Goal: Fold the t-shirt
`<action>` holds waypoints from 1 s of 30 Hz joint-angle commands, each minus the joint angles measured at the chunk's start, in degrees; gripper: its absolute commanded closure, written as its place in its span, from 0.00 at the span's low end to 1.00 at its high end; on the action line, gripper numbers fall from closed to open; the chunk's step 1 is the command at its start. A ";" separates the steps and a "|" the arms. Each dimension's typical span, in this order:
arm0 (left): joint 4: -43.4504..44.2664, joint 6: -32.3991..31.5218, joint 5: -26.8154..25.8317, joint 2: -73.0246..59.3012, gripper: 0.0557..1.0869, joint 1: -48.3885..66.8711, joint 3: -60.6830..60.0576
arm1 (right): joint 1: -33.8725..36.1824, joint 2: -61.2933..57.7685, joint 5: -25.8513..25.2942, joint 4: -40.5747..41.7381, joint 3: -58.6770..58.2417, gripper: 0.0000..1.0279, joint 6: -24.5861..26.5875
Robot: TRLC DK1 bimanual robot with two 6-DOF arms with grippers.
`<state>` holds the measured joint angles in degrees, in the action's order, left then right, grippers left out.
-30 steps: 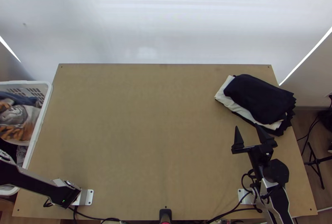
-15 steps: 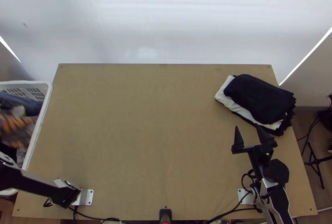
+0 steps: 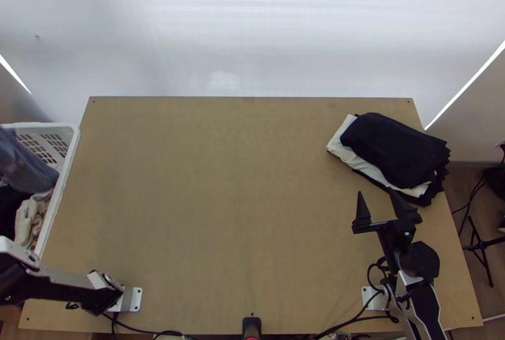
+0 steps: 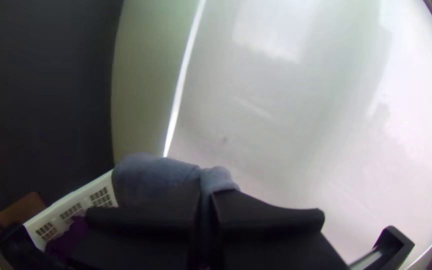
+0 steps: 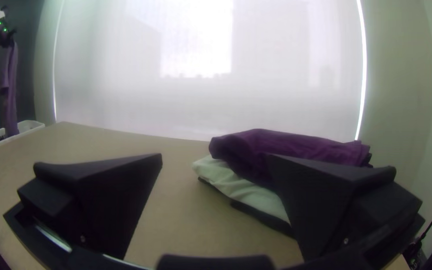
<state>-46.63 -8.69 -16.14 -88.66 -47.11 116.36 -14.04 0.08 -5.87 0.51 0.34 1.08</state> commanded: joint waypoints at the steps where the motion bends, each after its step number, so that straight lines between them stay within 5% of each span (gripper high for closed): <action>1: 0.31 -10.38 0.76 4.11 0.97 18.37 11.61 | -0.02 0.01 -0.02 0.01 0.01 0.04 -0.12; 7: 1.90 -9.59 5.42 8.51 0.97 48.69 5.29 | -0.02 0.01 -0.02 0.01 0.01 0.04 -0.12; 16: 12.27 -0.36 8.67 14.75 0.97 79.98 -37.78 | -0.02 0.01 -0.02 0.01 0.01 0.04 -0.12; 23: 19.56 -5.46 8.32 18.26 0.97 83.15 -48.59 | -0.02 0.01 -0.02 0.01 0.01 0.04 -0.12; 30: 19.39 -7.48 7.97 29.16 0.97 64.43 -43.93 | -0.02 0.01 -0.02 0.01 0.01 0.04 -0.12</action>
<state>-28.36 -14.98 -7.92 -67.48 28.34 73.47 -14.04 0.08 -5.89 0.51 0.34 0.93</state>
